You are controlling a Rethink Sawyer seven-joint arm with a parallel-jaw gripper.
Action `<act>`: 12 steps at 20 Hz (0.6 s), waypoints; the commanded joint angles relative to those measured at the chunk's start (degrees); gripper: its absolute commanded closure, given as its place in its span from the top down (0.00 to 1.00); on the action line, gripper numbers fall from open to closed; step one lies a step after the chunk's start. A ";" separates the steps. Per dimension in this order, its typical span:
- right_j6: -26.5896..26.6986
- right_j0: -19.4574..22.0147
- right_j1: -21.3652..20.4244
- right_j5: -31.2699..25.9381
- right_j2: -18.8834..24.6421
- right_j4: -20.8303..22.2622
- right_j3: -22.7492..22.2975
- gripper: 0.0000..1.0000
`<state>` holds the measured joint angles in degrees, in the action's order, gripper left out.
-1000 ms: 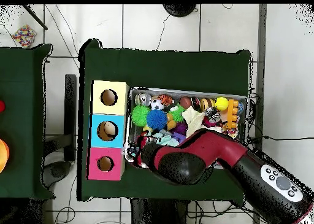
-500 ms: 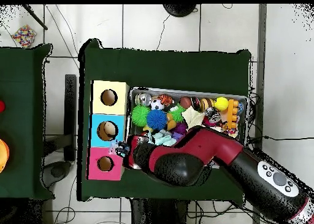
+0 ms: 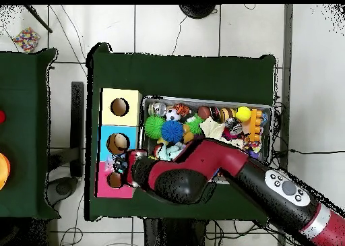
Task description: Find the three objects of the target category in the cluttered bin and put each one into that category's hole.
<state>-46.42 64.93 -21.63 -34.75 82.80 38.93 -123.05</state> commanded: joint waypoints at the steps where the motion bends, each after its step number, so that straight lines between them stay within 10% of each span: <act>1: 6.16 -1.26 3.82 4.85 -2.00 5.76 4.19 0.00; 12: 3.93 -0.78 2.95 9.24 -1.45 7.84 4.69 0.00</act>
<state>-46.42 63.66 -20.20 -27.80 82.80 43.10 -123.05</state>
